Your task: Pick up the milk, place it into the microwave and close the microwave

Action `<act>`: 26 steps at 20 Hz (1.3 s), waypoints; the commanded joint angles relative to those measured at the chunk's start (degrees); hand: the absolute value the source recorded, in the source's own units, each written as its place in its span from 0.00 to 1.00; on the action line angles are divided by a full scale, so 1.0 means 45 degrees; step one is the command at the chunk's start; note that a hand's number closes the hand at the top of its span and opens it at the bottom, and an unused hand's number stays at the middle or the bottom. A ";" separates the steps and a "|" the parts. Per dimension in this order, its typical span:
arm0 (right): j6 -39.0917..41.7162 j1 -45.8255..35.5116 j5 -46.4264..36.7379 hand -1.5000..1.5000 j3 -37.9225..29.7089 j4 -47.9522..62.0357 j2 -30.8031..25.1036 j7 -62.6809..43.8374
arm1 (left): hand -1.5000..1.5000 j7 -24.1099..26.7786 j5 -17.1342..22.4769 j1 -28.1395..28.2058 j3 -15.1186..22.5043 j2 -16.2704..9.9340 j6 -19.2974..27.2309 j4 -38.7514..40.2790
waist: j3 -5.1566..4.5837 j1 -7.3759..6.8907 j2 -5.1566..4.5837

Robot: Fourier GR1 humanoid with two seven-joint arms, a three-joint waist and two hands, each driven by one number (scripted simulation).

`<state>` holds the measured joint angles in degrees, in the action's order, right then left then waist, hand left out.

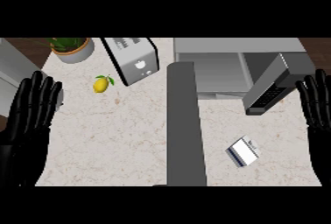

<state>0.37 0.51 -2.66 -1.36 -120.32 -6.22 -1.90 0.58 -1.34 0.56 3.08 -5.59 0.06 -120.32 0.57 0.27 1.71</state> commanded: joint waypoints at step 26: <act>0.3316 0.8177 0.0279 0.00 0.0757 0.1870 0.0900 0.7075 | 0.00 0.2395 0.0027 0.2078 0.4860 0.1242 0.2410 0.2617 | -0.0124 0.0000 -0.0363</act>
<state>15.75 37.49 0.63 2.33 -116.91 -3.22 25.86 11.55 -0.42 9.74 20.30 -0.12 7.06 -108.48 0.01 0.37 0.12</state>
